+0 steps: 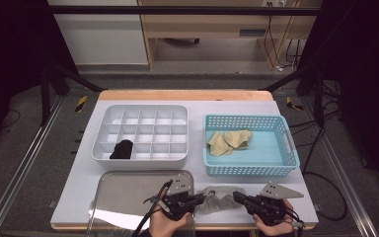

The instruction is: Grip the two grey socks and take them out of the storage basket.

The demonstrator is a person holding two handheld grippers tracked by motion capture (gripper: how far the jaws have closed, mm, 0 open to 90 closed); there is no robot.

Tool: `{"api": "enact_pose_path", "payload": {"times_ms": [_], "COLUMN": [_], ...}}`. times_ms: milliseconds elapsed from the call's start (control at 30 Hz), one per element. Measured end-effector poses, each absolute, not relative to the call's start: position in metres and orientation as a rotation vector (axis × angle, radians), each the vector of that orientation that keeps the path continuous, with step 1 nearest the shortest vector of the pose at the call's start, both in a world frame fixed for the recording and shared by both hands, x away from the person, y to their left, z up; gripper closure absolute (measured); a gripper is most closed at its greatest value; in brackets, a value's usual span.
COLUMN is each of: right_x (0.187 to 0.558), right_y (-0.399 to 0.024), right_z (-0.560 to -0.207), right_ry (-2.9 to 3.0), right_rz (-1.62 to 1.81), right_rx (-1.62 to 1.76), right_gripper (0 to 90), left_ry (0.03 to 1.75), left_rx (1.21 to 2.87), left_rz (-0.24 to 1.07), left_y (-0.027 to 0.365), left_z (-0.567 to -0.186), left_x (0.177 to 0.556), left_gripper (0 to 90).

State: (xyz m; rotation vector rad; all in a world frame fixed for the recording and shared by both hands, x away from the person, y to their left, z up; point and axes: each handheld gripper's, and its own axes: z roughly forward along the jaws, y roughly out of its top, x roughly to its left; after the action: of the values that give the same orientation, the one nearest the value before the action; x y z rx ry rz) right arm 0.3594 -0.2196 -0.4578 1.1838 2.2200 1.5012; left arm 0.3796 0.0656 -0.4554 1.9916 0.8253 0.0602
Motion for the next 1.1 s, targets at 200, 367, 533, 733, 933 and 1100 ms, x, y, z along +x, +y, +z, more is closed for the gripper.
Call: {"api": "enact_pose_path", "payload": {"times_ms": [200, 367, 533, 733, 933, 1100], "right_x": [0.387, 0.393, 0.378, 0.363, 0.356, 0.361], "right_y": [-0.212, -0.206, -0.212, -0.208, -0.212, -0.21], "right_z": [-0.461, -0.47, -0.457, -0.454, -0.47, -0.477], "right_ry": [2.198, 2.204, 2.175, 2.213, 2.245, 2.276], "right_rz": [1.437, 1.387, 1.465, 1.49, 1.429, 1.376], "right_rx": [1.247, 1.236, 1.137, 1.062, 1.025, 1.022], "right_gripper": [90.0, 90.0, 86.5, 69.1, 58.9, 80.5], "left_ry": [0.837, 0.847, 0.847, 0.841, 0.843, 0.836], "left_rx": [1.991, 1.978, 1.964, 1.958, 1.95, 1.944], "left_rz": [0.032, 0.058, 0.08, 0.103, 0.105, 0.104], "left_y": [0.063, 0.065, 0.065, 0.064, 0.064, 0.064], "left_z": [-0.458, -0.458, -0.458, -0.458, -0.457, -0.455], "left_x": [0.385, 0.388, 0.389, 0.388, 0.388, 0.386], "left_gripper": [88.0, 88.1, 88.2, 88.2, 88.2, 88.2]}}
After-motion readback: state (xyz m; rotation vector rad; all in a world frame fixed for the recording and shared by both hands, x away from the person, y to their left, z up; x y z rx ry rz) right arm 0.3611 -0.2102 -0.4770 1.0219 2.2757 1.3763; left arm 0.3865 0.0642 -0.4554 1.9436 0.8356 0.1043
